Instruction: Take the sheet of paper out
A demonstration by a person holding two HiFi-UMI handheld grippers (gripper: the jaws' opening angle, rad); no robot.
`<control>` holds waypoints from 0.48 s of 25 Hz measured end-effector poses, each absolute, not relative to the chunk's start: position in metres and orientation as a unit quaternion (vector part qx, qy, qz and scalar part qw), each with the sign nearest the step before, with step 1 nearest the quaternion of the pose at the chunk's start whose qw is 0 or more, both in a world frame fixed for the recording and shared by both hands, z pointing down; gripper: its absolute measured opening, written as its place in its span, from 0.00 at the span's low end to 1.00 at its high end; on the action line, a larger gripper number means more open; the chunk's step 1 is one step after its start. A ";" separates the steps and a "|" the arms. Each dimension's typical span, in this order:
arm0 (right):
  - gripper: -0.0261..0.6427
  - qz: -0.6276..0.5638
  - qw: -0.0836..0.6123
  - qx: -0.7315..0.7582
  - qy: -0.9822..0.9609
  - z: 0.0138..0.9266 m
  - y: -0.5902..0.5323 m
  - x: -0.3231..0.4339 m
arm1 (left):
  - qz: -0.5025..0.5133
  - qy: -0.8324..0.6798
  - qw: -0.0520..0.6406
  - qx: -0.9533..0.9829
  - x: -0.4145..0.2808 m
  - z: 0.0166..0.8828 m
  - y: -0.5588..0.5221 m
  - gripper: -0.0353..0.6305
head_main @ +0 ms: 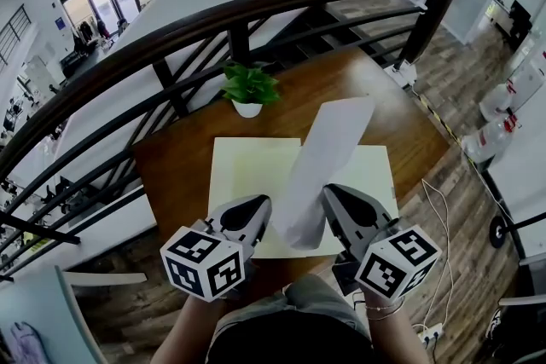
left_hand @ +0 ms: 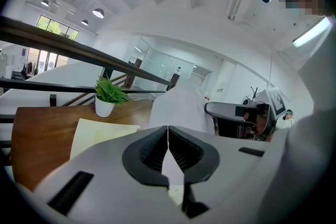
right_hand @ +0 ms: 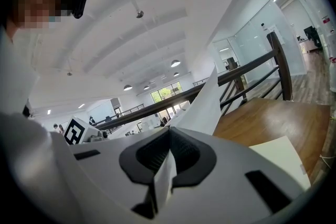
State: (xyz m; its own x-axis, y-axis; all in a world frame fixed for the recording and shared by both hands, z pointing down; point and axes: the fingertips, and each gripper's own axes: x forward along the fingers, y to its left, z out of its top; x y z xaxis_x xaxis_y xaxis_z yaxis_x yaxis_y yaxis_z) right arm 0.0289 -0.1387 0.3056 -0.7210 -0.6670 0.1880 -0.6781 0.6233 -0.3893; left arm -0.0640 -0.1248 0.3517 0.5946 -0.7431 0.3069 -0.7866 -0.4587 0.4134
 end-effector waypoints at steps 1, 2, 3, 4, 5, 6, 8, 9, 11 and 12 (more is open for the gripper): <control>0.08 0.221 0.013 0.374 -0.901 0.306 -0.139 0.029 | 0.042 -0.449 0.264 0.853 -0.064 0.352 -0.125 0.08; 0.08 0.221 0.014 0.374 -0.901 0.306 -0.139 0.030 | 0.042 -0.449 0.264 0.853 -0.064 0.352 -0.125 0.08; 0.08 0.220 0.015 0.374 -0.901 0.307 -0.139 0.030 | 0.042 -0.449 0.264 0.853 -0.063 0.352 -0.125 0.08; 0.08 0.221 0.016 0.373 -0.901 0.307 -0.139 0.030 | 0.042 -0.449 0.264 0.853 -0.063 0.352 -0.125 0.08; 0.08 0.221 0.016 0.373 -0.901 0.307 -0.138 0.030 | 0.042 -0.449 0.263 0.853 -0.064 0.352 -0.125 0.08; 0.08 0.221 0.016 0.373 -0.901 0.308 -0.138 0.030 | 0.042 -0.449 0.263 0.853 -0.064 0.352 -0.125 0.08; 0.08 0.221 0.017 0.373 -0.901 0.308 -0.138 0.030 | 0.042 -0.448 0.265 0.853 -0.064 0.353 -0.125 0.08; 0.08 0.221 0.017 0.373 -0.901 0.308 -0.138 0.030 | 0.041 -0.446 0.267 0.853 -0.063 0.353 -0.125 0.08; 0.08 0.222 0.015 0.374 -0.900 0.308 -0.138 0.030 | 0.040 -0.444 0.271 0.853 -0.062 0.353 -0.124 0.08; 0.08 0.223 0.014 0.374 -0.900 0.308 -0.138 0.031 | 0.041 -0.443 0.271 0.854 -0.061 0.353 -0.124 0.08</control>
State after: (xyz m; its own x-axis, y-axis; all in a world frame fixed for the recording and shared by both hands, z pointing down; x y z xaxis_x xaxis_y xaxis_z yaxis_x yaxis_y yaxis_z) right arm 0.0306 -0.1377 0.3082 -0.7199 -0.6668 0.1928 -0.6796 0.6205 -0.3913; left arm -0.0613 -0.1240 0.3533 0.6043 -0.7339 0.3102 -0.7783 -0.4603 0.4270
